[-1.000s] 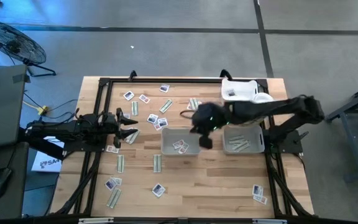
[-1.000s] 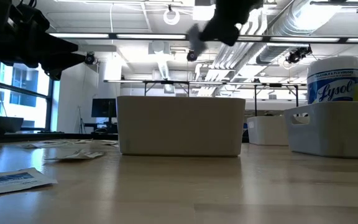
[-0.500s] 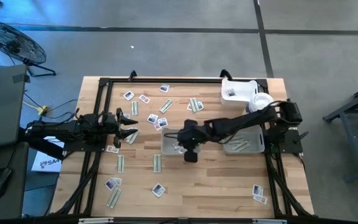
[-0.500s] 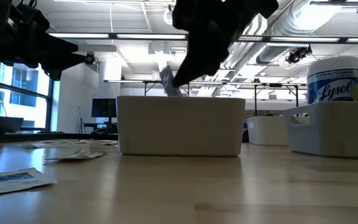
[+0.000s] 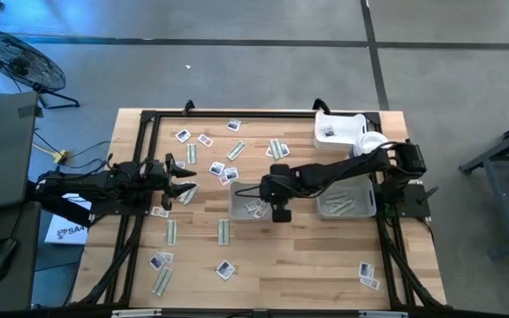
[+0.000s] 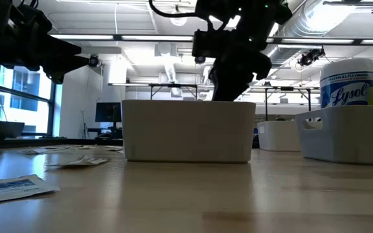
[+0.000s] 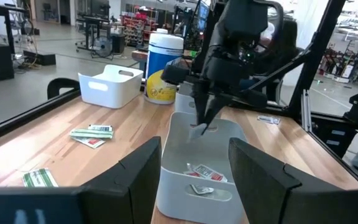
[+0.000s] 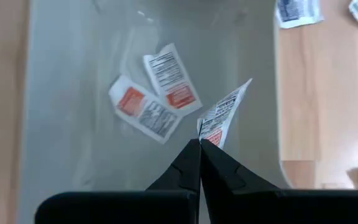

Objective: Pick & Place First Aid Supplies
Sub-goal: Put the orange pad into the left gray bin, then put the blue pad into the white bin

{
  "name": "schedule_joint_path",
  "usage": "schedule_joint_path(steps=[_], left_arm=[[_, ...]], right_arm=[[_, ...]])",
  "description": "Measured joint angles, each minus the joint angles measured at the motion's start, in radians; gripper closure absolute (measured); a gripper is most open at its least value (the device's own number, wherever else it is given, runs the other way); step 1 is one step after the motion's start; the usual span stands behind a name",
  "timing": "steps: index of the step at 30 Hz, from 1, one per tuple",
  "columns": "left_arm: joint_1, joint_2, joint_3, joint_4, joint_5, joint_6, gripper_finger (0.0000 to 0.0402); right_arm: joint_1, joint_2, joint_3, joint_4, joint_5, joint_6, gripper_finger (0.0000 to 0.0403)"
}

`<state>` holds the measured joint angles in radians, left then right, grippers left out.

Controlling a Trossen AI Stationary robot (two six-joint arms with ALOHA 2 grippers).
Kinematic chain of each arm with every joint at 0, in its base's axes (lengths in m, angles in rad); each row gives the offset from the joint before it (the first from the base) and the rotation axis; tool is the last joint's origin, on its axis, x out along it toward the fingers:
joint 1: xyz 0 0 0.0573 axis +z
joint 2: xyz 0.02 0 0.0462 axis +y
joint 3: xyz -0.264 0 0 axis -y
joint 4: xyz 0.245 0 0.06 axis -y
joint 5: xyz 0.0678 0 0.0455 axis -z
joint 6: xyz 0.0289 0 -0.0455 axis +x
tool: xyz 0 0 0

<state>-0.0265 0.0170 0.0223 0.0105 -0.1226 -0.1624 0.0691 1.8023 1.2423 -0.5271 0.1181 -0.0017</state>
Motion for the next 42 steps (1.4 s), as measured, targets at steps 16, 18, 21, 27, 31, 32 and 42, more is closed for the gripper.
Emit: schedule_joint_path(steps=[16, 18, 21, 27, 31, 32, 42], left_arm=[[0.000, 0.000, 0.000, -0.003, 0.003, 0.000, 0.0216], [0.000, 0.000, 0.001, -0.004, 0.004, 0.000, 0.0216], [0.000, 0.000, 0.001, -0.004, 0.005, 0.000, 0.0216], [0.000, 0.000, 0.001, -0.005, 0.006, 0.000, 0.0216], [0.000, 0.000, 0.001, -0.005, 0.008, 0.000, 0.0216], [0.000, 0.000, 0.001, -0.005, 0.008, 0.000, 0.0216], [0.000, 0.000, 0.001, -0.006, 0.008, 0.000, 0.0216]], right_arm=[[0.008, -0.058, 0.017, -0.002, 0.004, 0.014, 0.0313], [0.043, -0.090, 0.047, -0.024, 0.003, 0.062, 0.0308], [0.119, -0.133, 0.083, -0.067, 0.012, 0.166, 0.0308], [0.299, -0.173, 0.098, -0.232, 0.001, 0.610, 0.0312], [0.417, -0.172, 0.098, -0.406, -0.083, 0.975, 0.0310], [0.444, -0.172, 0.098, -0.446, -0.116, 1.083, 0.0307], [0.656, -0.171, 0.023, -0.701, -0.465, 1.660, 0.0273]])
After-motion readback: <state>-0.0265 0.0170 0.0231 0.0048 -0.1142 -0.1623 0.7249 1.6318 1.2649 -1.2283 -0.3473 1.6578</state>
